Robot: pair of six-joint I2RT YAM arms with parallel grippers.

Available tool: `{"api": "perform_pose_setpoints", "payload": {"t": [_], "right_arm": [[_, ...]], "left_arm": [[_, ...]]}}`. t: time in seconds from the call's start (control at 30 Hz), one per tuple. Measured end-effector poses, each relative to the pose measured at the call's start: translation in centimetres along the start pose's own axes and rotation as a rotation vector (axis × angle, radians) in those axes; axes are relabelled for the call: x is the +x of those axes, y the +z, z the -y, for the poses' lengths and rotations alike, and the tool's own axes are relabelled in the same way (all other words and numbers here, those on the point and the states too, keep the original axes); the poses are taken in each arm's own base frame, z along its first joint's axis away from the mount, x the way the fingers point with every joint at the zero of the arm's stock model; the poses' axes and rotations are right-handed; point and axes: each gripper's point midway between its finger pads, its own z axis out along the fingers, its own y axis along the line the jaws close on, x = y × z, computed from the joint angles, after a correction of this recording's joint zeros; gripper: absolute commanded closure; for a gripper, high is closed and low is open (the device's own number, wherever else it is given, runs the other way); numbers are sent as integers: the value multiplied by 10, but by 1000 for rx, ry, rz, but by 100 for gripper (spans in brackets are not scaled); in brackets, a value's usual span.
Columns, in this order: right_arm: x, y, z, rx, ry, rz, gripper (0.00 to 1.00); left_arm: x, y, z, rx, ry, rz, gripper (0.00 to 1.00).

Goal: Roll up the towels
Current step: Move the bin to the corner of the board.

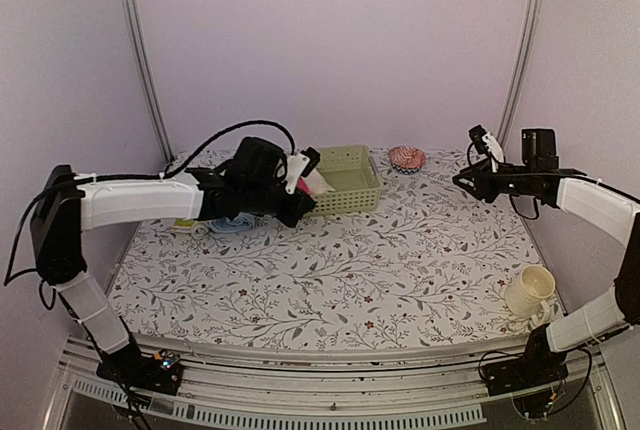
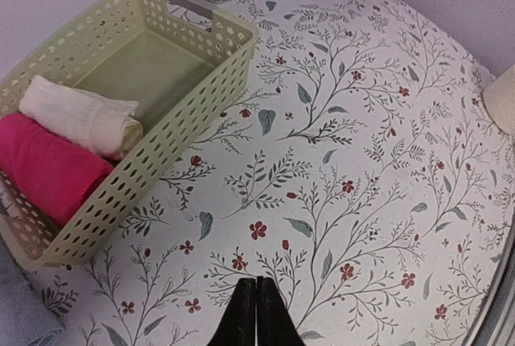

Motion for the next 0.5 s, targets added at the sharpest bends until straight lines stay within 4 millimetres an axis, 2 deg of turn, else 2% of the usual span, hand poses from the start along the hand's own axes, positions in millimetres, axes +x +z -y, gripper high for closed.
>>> {"api": "perform_pose_setpoints", "payload": {"t": [0.07, 0.1, 0.17, 0.23, 0.4, 0.5], "right_arm": [[0, 1, -3, -12, -20, 1, 44], [0, 1, -5, -18, -28, 1, 41], [3, 2, -7, -29, -39, 1, 39], [8, 3, -11, -43, -43, -6, 37], [17, 5, -16, -66, -52, -16, 36], [18, 5, -17, -69, -60, -16, 36]], "left_arm": [[12, 29, 14, 21, 7, -63, 99], [19, 51, 18, 24, 6, -103, 100], [27, 70, 23, 27, 7, -143, 100], [32, 101, 24, 16, 6, -175, 100], [49, 156, 7, -62, 3, -247, 100], [53, 178, -7, -112, -2, -269, 100]]}}
